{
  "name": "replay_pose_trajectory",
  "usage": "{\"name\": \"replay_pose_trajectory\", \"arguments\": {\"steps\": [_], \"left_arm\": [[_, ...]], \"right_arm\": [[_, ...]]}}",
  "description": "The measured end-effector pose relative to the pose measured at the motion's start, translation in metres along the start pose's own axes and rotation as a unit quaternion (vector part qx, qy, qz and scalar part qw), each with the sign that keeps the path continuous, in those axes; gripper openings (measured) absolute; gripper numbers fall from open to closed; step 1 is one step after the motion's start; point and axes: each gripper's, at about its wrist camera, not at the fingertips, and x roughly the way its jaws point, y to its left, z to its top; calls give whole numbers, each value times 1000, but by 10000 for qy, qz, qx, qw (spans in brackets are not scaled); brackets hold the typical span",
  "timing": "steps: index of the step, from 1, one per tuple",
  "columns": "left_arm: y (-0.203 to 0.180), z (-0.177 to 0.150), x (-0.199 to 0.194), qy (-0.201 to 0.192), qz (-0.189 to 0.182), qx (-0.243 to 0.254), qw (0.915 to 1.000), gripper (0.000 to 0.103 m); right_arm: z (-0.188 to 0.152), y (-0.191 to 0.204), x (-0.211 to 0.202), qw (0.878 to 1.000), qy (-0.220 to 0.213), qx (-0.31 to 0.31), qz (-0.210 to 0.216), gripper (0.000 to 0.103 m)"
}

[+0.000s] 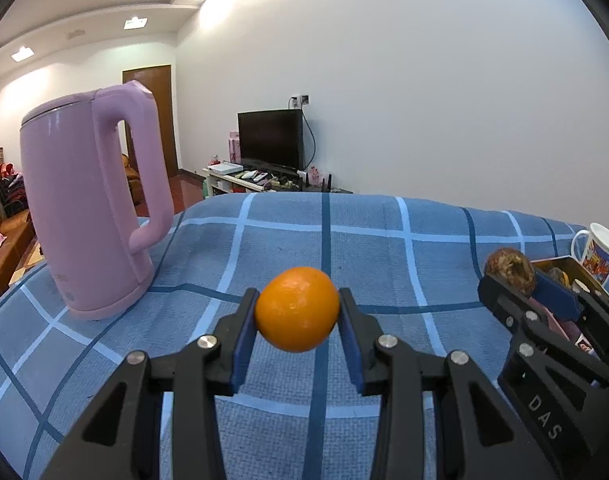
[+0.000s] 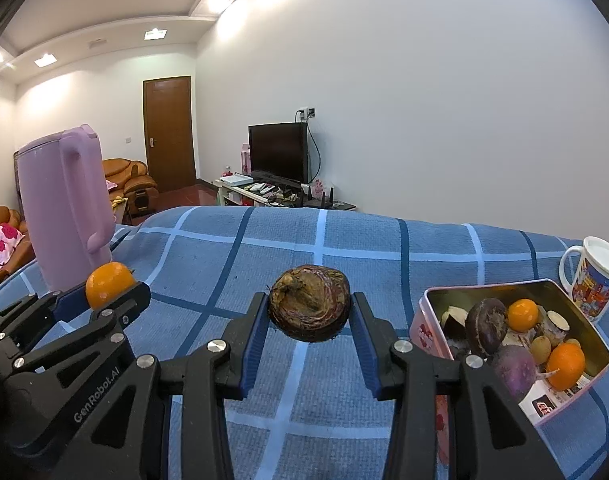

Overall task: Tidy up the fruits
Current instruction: 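Lift the orange and mangosteen and carry both toward the tin box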

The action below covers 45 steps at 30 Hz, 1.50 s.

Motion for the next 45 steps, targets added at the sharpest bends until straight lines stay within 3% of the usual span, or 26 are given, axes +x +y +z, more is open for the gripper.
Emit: {"name": "replay_pose_trajectory", "arguments": {"steps": [45], "left_arm": [[-33, -15, -36, -111, -110, 87, 9998, 40]], "right_arm": [[-18, -26, -44, 9998, -67, -4, -172, 44]]}}
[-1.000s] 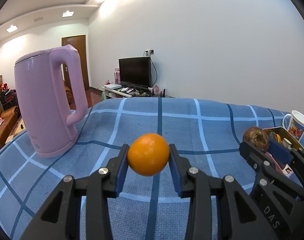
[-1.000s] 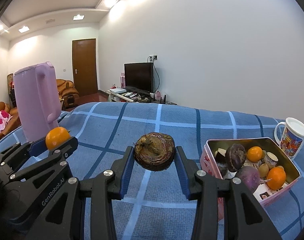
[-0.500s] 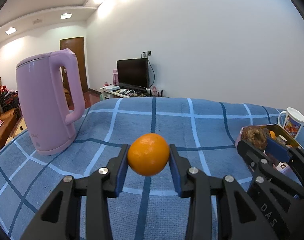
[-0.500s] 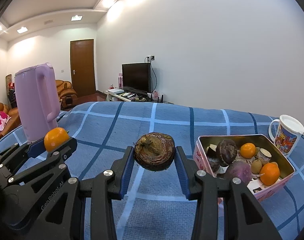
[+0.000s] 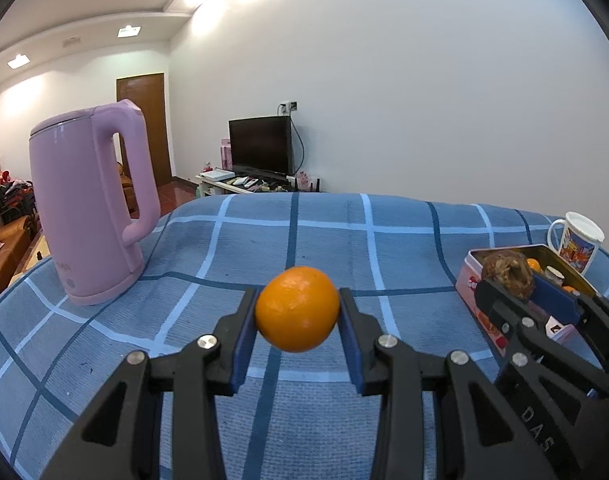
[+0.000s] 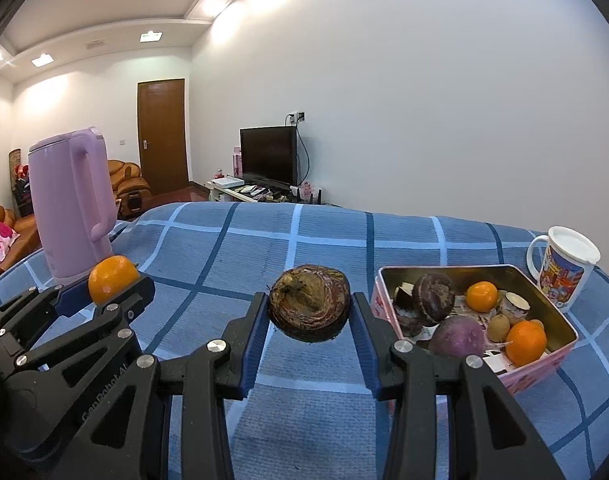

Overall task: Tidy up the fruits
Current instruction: 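Lift the orange and mangosteen and carry both toward the tin box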

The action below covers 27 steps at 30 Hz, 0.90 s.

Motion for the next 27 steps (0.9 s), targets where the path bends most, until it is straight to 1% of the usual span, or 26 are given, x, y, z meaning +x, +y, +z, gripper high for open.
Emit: {"name": "replay_pose_trajectory", "arguments": {"steps": [10, 16, 27], "left_arm": [[-15, -2, -3, 29, -116, 64, 9999, 40], [-24, -3, -5, 44, -204, 98, 9997, 40], [-54, -5, -11, -15, -327, 304, 9990, 40]], "right_arm": [[-3, -19, -6, 9999, 8, 63, -106, 43], [-3, -29, -11, 9997, -54, -11, -248, 43], [-7, -53, -20, 9989, -120, -64, -455, 43]]}}
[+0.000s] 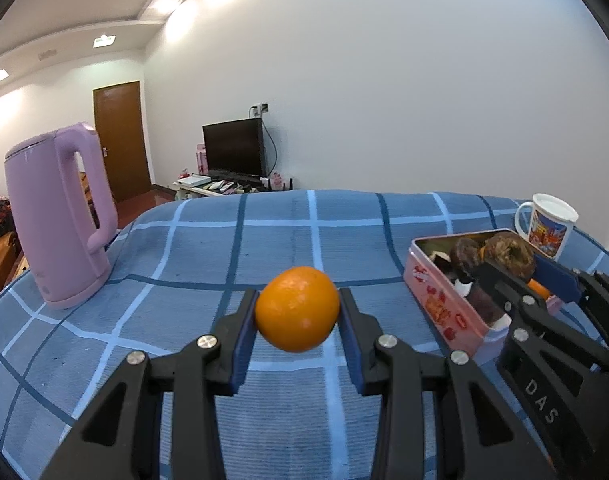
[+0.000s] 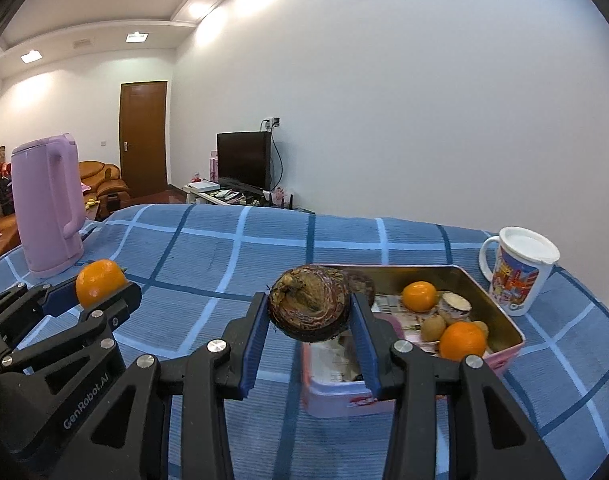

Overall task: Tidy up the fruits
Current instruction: 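Lift the orange and mangosteen and carry both toward the tin box, then lower the orange and mangosteen into the tin box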

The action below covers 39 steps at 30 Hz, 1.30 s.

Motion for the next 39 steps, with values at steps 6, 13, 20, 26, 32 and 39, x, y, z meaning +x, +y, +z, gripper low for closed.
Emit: {"name": "replay_pose_trajectory", "arguments": {"steps": [6, 13, 20, 26, 32, 39], "left_arm": [[-13, 0, -1, 1, -85, 39, 10000, 40], [-29, 0, -3, 11, -197, 90, 9998, 40], [-49, 0, -5, -2, -320, 202, 9993, 40], [-63, 1, -7, -28, -432, 227, 9988, 40], [-77, 1, -7, 4, -591, 286, 9978, 40], [-91, 2, -8, -13, -777, 296, 9965, 40]], "right_arm": [[-1, -13, -3, 10000, -4, 16, -85, 43], [-3, -32, -6, 9998, 9, 52, -186, 43], [-5, -55, -7, 9993, 30, 124, -343, 43], [-6, -73, -7, 9988, 51, 183, -459, 43], [-7, -89, -7, 9982, 66, 182, -567, 43], [-8, -107, -6, 9972, 106, 244, -697, 43]]}}
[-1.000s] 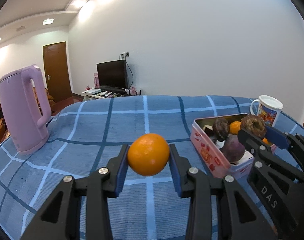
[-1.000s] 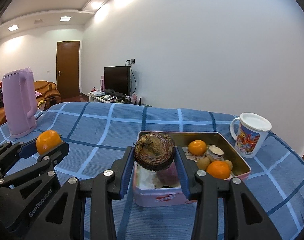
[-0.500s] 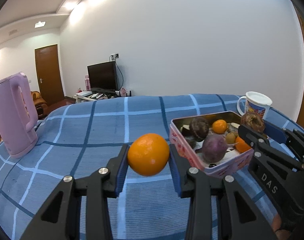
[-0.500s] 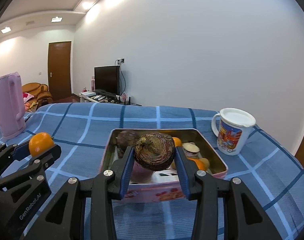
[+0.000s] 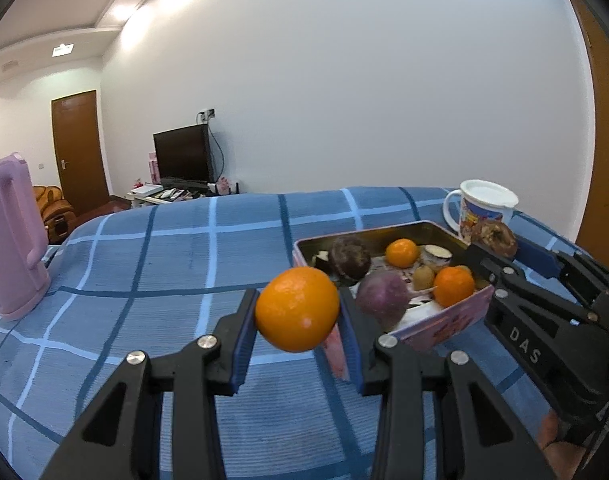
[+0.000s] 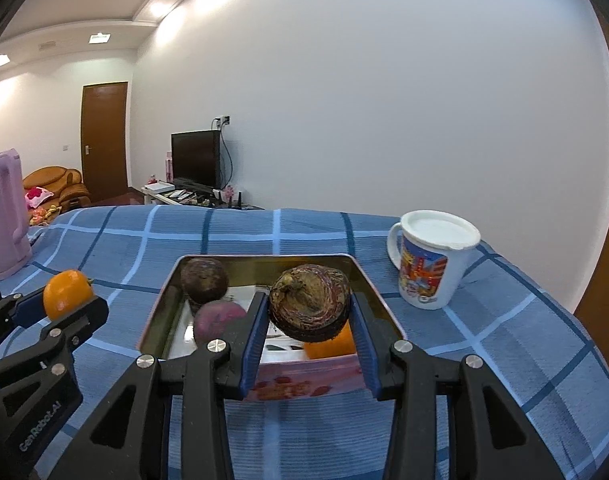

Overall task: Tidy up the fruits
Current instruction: 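Lower the orange and mangosteen into the tin box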

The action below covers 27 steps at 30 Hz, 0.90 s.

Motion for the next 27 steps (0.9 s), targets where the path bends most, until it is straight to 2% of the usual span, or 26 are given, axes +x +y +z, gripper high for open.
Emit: {"name": "replay_pose_trajectory", "arguments": {"steps": [19, 27], "left_arm": [[-47, 8, 12, 2, -500, 173, 9986, 40], [-64, 28, 21, -139, -763, 125, 9969, 40]], "right_arm": [[1, -45, 9, 9990, 86, 207, -389, 43], [2, -56, 13, 9981, 117, 315, -512, 43]]}}
